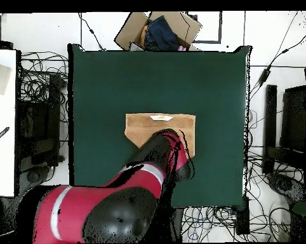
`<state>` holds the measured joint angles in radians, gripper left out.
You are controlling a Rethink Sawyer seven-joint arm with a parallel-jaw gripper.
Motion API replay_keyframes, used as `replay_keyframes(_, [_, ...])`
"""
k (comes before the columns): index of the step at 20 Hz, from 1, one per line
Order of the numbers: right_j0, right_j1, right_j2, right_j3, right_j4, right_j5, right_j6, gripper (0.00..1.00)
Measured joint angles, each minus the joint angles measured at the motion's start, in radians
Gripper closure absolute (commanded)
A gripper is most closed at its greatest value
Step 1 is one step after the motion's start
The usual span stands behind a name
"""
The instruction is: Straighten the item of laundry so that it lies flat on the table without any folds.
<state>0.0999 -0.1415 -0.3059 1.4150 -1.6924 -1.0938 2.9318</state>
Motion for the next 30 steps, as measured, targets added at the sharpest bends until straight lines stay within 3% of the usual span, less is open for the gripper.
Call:
replay_keyframes(6, [0.138, -0.024, -0.092, -0.001, 0.001, 0.152, 0.186, 0.0])
replay_keyframes(12, [0.199, -0.046, -0.144, 0.0, 0.002, 0.259, 0.26, 0.0])
replay_keyframes(16, [0.231, -0.076, -0.168, 0.004, 0.031, 0.323, 0.268, 0.0])
replay_keyframes(23, [0.242, -0.128, -0.178, 0.047, 0.161, 0.419, 0.268, 0.0])
replay_keyframes(30, [0.242, -0.147, -0.178, 0.084, 0.232, 0.445, 0.268, 0.0])
